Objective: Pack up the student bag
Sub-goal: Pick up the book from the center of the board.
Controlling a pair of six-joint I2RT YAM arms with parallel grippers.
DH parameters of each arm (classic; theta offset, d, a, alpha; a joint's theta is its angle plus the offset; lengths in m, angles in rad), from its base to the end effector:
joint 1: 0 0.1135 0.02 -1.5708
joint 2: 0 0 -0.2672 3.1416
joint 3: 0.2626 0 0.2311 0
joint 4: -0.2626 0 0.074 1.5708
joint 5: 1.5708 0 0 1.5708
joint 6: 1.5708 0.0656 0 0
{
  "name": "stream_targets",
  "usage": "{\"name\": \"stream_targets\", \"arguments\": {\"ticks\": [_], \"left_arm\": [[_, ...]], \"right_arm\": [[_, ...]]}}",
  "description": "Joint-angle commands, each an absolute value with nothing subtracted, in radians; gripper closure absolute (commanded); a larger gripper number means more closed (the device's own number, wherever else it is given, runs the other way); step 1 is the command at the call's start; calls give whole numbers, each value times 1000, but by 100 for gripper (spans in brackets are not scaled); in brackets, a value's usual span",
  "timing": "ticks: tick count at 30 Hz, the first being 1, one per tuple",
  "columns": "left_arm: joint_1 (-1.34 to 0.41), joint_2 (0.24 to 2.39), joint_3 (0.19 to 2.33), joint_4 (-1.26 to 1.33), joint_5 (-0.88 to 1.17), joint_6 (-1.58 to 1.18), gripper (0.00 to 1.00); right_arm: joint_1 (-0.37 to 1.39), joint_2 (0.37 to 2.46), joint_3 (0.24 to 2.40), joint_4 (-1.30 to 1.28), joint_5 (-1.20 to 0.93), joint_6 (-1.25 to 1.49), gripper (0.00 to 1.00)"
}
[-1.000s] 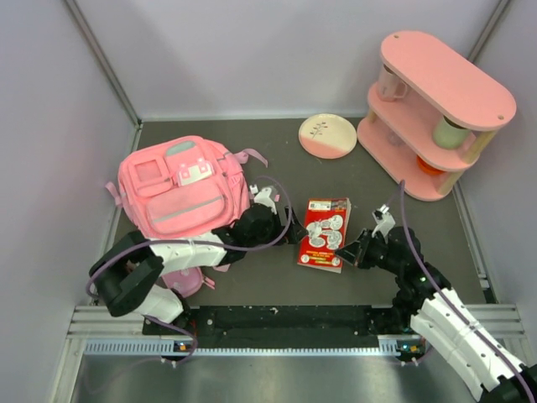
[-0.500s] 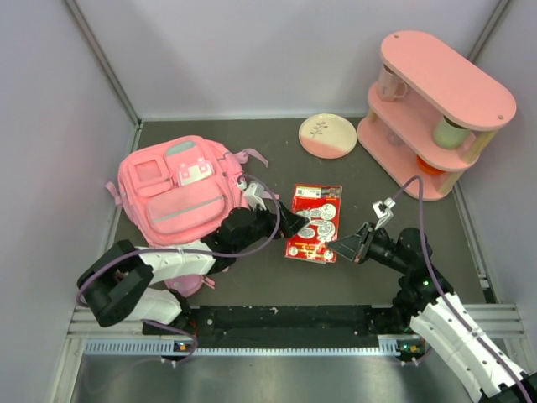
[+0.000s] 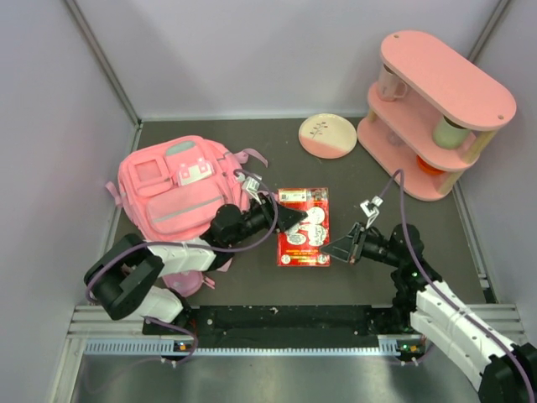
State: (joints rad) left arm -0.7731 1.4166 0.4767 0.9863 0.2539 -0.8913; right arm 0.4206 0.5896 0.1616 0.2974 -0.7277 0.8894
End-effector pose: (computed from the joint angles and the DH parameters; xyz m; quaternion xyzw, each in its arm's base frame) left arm 0.2006 -0.2188 0.2391 0.0510 0.6892 -0.5894 0.4184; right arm 0.1171 0.1002 0.2080 -0.0651 0.7378 0.5876 0.3258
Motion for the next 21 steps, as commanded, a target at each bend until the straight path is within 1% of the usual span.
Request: {"name": "stream_targets", "arguments": {"ticks": [1, 2, 4, 5, 6, 7, 8, 9, 10, 11, 12, 14, 15, 17, 18, 19, 21], "left_arm": [[-779, 1414, 497, 1131, 383, -890, 55], [-778, 1405, 492, 1131, 371, -890, 73], [-773, 1390, 476, 1114, 354, -885, 88], [-770, 1367, 469, 1102, 341, -881, 95], [-767, 1350, 457, 1086, 301, -881, 100], [-767, 1333, 451, 1047, 272, -870, 100], [-764, 1287, 445, 1020, 237, -867, 100], [-762, 1260, 430, 990, 144, -867, 100], [-764, 1231, 425, 961, 94, -861, 100], [-761, 1170, 420, 880, 46, -859, 100], [-761, 1139, 420, 846, -56, -854, 100], [-762, 1054, 413, 786, -127, -851, 100], [-761, 1028, 408, 769, -152, -862, 100], [-762, 962, 400, 738, -202, -874, 100], [-762, 947, 396, 742, -221, -894, 100], [-764, 928, 388, 753, -247, -900, 100], [-765, 917, 365, 790, -282, -928, 100]], "right_arm": [[416, 665, 233, 391, -747, 796, 100], [416, 682, 262, 350, -738, 778, 100], [414, 719, 297, 290, -681, 727, 100], [411, 747, 337, 243, -639, 715, 96], [408, 758, 359, 142, -533, 698, 80], [407, 759, 389, 96, -478, 698, 67], [407, 750, 402, 53, -422, 696, 44], [407, 735, 411, 4, -338, 690, 21], [407, 714, 413, -30, -312, 695, 18], [407, 650, 407, -41, -289, 707, 14], [407, 619, 393, -40, -279, 741, 8], [410, 546, 341, -23, -288, 794, 7], [416, 487, 318, -8, -319, 874, 6], [432, 440, 244, 60, -340, 958, 5], [466, 396, 217, 86, -341, 1044, 5], [494, 381, 165, 176, -338, 1078, 5], [576, 357, 135, 224, -287, 1145, 4]]}}
